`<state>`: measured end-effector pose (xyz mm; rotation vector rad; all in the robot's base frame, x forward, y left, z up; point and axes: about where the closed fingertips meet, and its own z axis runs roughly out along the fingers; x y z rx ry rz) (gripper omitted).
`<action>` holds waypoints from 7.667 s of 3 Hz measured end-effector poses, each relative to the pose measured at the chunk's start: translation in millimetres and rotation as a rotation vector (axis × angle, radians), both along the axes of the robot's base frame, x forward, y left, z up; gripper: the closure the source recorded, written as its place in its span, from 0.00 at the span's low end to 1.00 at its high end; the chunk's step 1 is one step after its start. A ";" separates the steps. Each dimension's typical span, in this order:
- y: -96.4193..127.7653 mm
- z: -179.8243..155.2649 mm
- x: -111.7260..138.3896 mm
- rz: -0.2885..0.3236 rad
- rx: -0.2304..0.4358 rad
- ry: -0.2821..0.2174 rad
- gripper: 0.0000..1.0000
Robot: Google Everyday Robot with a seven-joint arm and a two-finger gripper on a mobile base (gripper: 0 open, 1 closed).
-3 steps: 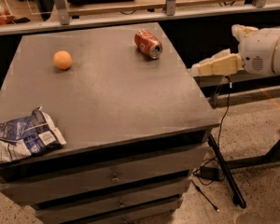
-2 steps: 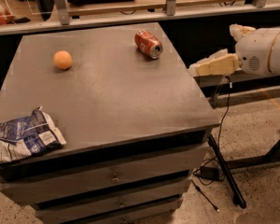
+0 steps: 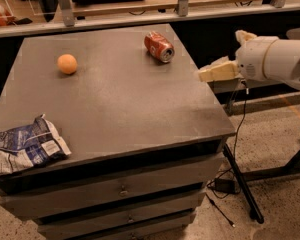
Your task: Move coke can near orange
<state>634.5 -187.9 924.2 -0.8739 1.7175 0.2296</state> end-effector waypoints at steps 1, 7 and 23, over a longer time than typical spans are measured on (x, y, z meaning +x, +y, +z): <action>8.3 -14.6 26.8 0.021 0.010 0.010 0.00; 117.2 -67.4 129.9 0.201 0.183 0.015 0.00; 300.8 -66.1 85.5 0.559 0.335 0.225 0.51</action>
Offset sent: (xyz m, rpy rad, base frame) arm 0.0759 0.0267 -0.0487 0.0681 0.0876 0.0981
